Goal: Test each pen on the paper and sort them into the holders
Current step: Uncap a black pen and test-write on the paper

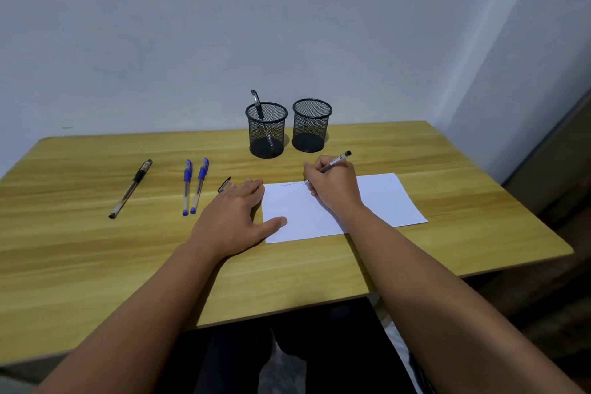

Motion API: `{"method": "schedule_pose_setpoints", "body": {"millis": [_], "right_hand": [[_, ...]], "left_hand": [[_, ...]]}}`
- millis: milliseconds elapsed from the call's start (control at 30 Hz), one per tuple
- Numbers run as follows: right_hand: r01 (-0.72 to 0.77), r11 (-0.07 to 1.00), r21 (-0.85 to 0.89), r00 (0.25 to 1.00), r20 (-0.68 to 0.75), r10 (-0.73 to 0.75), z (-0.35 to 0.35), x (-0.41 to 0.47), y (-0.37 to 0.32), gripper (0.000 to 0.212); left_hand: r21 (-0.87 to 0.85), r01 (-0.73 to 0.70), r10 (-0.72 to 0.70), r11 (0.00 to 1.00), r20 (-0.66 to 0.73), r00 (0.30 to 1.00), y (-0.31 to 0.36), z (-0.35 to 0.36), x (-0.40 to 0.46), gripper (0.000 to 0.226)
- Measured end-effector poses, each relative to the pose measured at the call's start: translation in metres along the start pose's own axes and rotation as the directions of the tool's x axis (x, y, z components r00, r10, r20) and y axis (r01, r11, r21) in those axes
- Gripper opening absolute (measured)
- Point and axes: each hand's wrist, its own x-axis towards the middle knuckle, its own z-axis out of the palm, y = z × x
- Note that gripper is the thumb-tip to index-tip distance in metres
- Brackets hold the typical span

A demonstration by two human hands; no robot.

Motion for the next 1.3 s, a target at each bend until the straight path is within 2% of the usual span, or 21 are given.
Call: {"method": "schedule_pose_setpoints", "body": {"millis": [300, 733, 1300], "right_hand": [[-0.012, 1.000, 0.009, 0.999, -0.042, 0.012, -0.0009, 0.0000, 0.0007, 0.036], [0.040, 0.996, -0.074, 0.998, -0.053, -0.044, -0.0010, 0.0007, 0.0027, 0.043], [-0.021, 0.997, -0.072, 0.995, -0.102, 0.014, 0.0003, 0.0052, 0.0053, 0.041]], "left_hand": [[0.006, 0.003, -0.003, 1.000, -0.001, 1.000, -0.0010, 0.0003, -0.0008, 0.092], [0.002, -0.002, 0.002, 1.000, 0.006, 1.000, -0.0012, 0.0000, -0.0008, 0.092], [0.006, 0.002, -0.002, 1.000, 0.011, 1.000, -0.0014, 0.0003, -0.0003, 0.094]]}}
